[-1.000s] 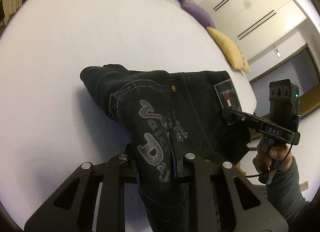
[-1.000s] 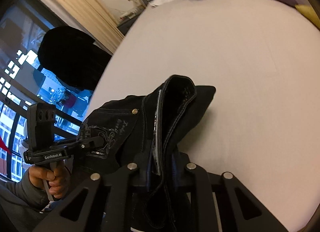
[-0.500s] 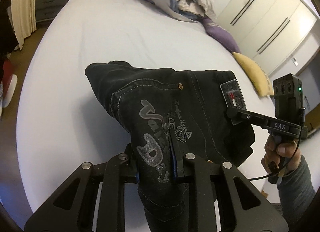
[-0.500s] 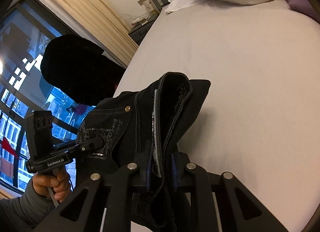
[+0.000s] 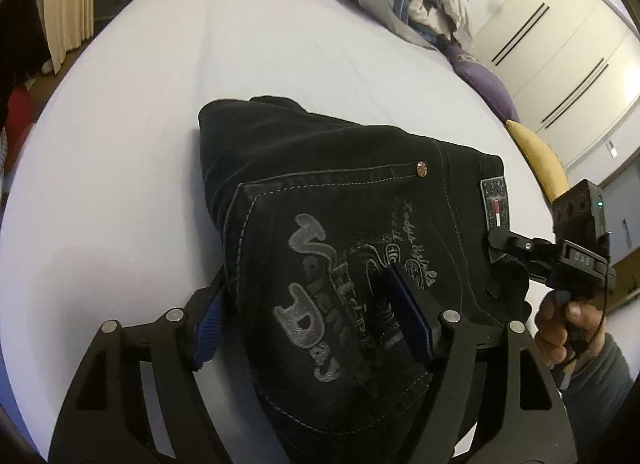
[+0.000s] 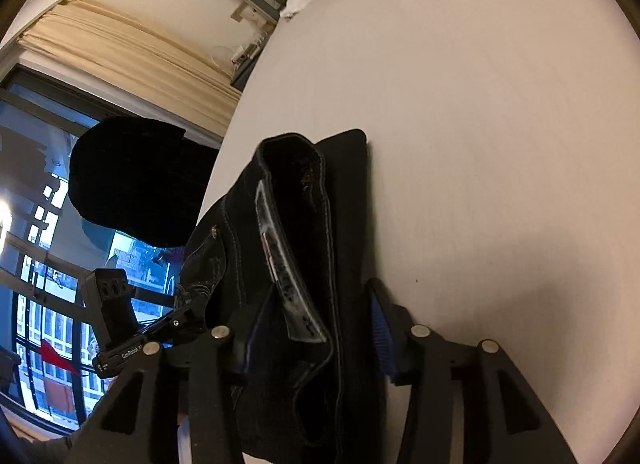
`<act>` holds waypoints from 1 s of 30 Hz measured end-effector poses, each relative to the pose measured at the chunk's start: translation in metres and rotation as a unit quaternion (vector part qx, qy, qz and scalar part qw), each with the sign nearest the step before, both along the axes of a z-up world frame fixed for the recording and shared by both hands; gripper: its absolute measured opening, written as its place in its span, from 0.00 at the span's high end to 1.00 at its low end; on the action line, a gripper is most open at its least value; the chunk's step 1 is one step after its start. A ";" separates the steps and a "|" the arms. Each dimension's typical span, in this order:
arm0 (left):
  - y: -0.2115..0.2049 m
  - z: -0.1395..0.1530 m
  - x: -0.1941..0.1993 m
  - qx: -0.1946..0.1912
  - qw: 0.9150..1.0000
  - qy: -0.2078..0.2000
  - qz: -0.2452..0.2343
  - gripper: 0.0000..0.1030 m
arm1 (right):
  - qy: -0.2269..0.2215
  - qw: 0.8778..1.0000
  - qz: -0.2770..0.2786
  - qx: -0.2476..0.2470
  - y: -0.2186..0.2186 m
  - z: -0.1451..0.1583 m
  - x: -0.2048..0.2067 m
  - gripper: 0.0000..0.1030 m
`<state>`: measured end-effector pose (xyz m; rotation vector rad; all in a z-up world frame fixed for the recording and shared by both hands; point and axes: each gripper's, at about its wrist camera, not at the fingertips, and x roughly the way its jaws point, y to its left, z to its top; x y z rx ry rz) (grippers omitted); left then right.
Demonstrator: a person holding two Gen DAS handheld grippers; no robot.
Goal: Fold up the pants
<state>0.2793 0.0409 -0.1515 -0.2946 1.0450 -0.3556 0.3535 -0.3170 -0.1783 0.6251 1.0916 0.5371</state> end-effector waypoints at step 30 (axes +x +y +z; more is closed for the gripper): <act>-0.017 0.377 -0.392 0.262 0.811 -0.452 0.262 0.00 | -0.536 0.757 -0.295 -0.231 0.032 0.398 -0.385 0.00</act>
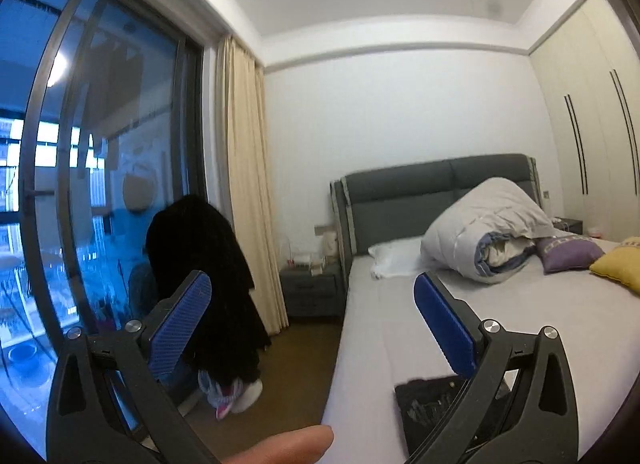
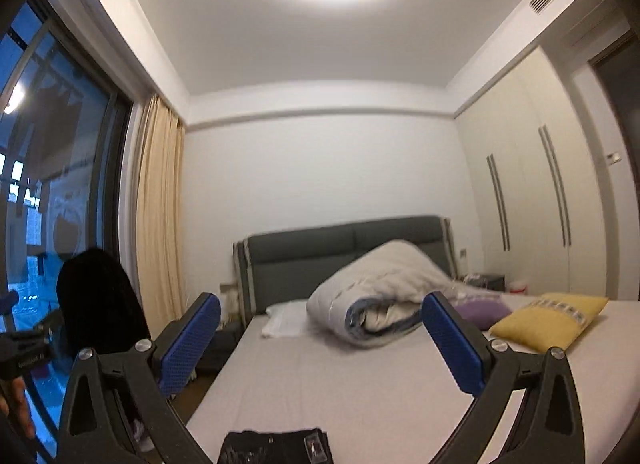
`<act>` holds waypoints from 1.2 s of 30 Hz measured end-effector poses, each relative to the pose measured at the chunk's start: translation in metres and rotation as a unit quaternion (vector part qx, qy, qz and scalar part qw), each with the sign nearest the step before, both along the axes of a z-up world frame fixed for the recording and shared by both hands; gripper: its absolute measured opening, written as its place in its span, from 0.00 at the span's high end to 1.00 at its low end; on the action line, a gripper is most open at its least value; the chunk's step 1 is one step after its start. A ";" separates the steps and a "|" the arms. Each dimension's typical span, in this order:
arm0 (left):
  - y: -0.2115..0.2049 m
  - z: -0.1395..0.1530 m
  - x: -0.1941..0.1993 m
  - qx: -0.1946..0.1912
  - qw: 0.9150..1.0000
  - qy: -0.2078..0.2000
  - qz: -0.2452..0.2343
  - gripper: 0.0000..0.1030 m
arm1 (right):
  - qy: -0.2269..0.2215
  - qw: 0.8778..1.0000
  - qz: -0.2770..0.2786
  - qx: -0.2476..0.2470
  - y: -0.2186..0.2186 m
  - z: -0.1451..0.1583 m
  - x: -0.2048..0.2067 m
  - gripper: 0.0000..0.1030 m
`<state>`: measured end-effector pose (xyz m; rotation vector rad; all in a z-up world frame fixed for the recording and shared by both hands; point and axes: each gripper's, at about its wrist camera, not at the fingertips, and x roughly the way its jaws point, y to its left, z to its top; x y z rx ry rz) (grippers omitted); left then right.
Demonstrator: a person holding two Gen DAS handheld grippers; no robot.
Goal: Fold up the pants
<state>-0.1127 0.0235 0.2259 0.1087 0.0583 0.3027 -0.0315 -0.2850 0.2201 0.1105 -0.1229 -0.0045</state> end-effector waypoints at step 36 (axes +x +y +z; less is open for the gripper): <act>-0.015 -0.202 0.089 -0.143 0.912 0.376 -0.084 0.00 | 0.404 0.913 0.003 -0.052 0.063 -0.159 0.077 0.00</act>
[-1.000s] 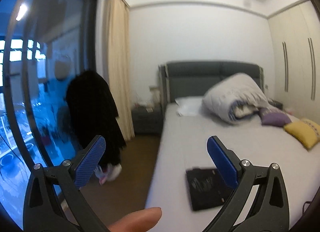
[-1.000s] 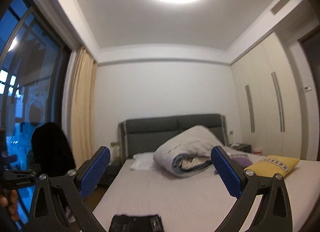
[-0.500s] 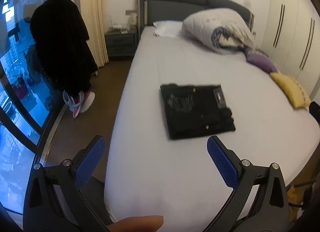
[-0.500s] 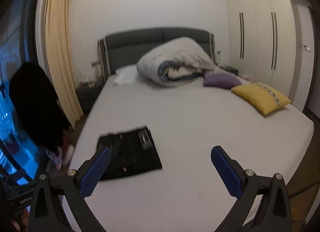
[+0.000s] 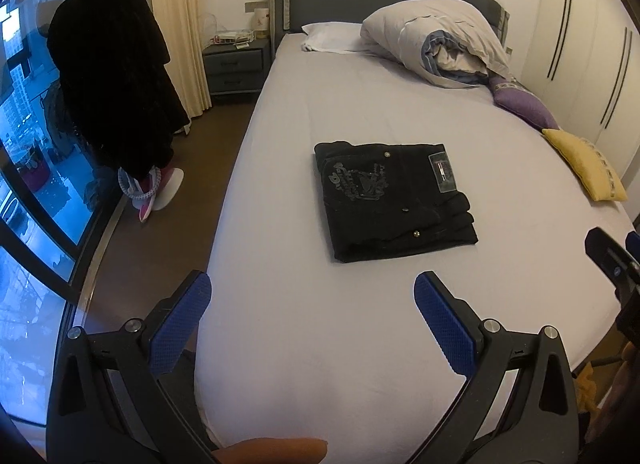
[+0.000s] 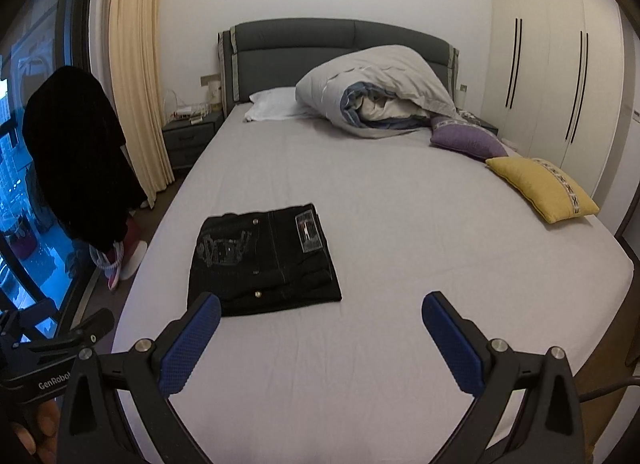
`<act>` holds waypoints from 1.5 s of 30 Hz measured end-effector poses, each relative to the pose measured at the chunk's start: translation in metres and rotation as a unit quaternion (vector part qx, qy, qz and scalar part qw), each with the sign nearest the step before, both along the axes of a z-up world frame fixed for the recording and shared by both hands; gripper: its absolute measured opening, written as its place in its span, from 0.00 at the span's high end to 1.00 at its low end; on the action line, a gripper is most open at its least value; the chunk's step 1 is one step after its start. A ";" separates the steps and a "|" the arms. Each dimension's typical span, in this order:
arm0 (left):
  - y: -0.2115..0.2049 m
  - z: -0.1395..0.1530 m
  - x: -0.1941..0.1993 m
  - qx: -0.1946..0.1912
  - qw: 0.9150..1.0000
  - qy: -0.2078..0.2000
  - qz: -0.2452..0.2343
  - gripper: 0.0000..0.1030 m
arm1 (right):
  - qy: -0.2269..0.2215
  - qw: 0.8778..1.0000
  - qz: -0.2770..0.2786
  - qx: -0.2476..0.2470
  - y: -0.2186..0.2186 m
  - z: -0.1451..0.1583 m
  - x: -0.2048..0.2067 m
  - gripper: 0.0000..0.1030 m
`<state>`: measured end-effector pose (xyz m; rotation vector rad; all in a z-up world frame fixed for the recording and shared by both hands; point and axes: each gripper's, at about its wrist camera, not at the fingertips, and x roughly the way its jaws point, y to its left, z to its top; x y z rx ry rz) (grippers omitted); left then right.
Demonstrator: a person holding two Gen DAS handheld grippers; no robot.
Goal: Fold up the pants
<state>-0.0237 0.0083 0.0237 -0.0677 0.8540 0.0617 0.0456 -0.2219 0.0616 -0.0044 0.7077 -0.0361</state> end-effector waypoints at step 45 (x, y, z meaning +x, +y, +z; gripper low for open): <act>-0.008 -0.018 0.008 0.000 1.000 0.021 -0.004 0.00 | 0.051 0.999 0.015 0.000 0.018 -0.024 0.003 0.00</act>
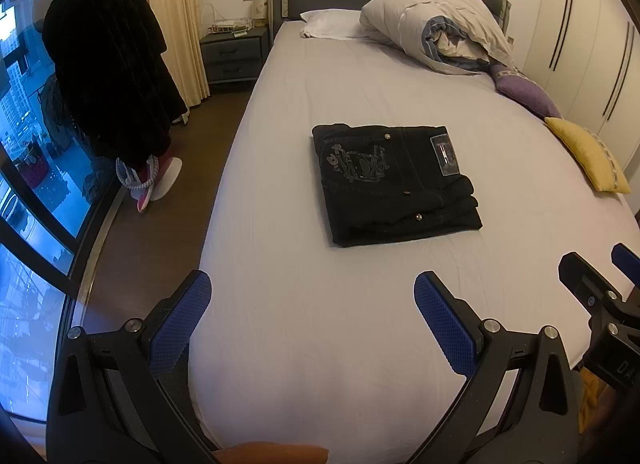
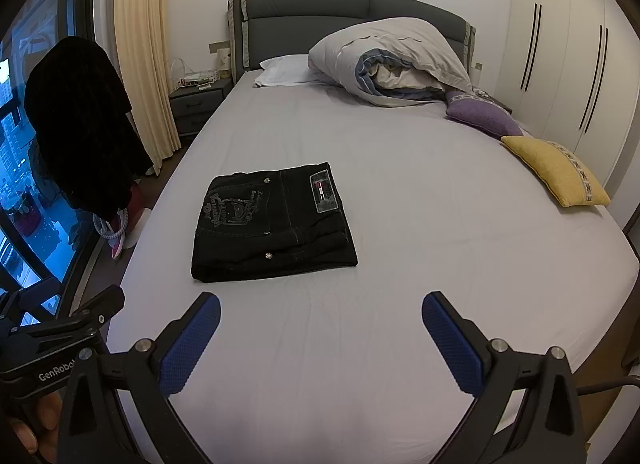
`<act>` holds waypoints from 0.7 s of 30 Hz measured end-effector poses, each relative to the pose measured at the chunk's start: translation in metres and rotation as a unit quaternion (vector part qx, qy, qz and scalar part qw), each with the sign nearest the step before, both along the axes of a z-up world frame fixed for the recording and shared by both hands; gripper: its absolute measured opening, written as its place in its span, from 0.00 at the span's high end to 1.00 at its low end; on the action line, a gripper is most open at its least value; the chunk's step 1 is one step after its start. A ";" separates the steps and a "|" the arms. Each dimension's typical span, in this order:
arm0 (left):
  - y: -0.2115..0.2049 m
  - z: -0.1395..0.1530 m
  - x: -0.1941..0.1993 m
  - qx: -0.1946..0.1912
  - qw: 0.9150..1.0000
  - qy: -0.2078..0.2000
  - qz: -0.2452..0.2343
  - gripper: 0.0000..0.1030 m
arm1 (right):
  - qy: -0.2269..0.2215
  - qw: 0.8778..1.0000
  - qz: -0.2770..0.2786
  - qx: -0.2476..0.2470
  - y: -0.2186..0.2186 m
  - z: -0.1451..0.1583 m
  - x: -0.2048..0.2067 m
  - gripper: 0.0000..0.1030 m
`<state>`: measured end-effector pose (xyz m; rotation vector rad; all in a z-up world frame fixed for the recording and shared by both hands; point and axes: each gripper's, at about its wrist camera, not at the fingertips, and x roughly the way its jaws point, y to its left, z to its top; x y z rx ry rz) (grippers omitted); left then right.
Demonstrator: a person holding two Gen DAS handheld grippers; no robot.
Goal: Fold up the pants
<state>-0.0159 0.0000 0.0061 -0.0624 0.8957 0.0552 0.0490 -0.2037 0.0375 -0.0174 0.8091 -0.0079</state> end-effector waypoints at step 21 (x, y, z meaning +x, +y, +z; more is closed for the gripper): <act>-0.001 -0.002 0.000 0.000 1.000 0.002 -0.001 0.00 | 0.002 1.000 0.000 0.001 0.002 -0.002 -0.001 0.00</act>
